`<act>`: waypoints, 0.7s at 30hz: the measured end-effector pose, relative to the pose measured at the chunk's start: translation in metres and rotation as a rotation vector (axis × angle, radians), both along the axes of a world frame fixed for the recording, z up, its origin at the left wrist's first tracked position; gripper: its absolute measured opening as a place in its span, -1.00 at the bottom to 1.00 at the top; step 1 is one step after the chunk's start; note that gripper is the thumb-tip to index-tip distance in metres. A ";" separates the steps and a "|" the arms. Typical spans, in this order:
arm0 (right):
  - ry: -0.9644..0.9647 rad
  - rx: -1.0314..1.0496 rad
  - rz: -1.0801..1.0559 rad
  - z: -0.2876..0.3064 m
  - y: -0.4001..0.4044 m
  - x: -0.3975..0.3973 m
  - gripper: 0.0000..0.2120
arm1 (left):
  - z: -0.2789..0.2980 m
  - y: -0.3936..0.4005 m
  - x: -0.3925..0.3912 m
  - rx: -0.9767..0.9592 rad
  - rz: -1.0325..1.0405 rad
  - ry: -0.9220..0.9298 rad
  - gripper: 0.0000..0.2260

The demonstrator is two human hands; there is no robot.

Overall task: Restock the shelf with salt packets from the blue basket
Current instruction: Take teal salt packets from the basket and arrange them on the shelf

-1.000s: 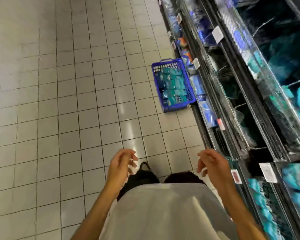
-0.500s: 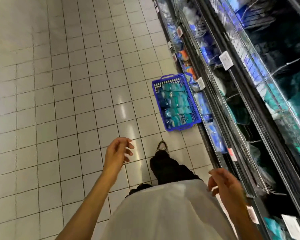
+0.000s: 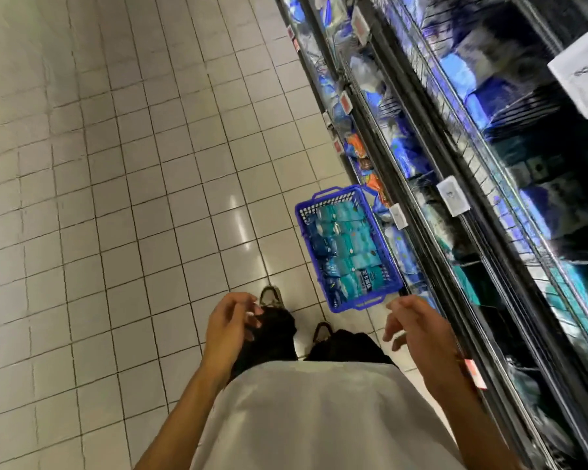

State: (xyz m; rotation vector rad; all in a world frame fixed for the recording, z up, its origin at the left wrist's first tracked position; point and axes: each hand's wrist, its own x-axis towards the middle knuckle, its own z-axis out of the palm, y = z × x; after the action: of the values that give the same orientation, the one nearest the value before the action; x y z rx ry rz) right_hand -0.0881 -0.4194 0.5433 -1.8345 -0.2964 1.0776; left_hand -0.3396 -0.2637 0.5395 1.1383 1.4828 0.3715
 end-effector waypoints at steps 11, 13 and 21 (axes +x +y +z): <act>0.064 -0.233 -0.341 -0.073 0.105 -0.013 -0.80 | -0.073 0.202 0.129 -0.103 -0.465 0.050 -0.75; 0.077 -0.296 -0.389 -0.102 0.120 -0.006 -0.80 | -0.102 0.225 0.157 -0.125 -0.527 0.083 -0.77; 0.330 -0.448 -0.492 -0.273 0.174 0.042 -0.82 | -0.265 0.275 0.244 -0.192 -0.819 0.239 -0.83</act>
State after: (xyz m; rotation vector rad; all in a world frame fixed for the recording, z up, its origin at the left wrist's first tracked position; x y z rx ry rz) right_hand -0.0465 -0.2458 0.2702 -1.9231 0.6074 1.1203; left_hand -0.0951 0.0118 0.2743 1.5489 1.0923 -0.4742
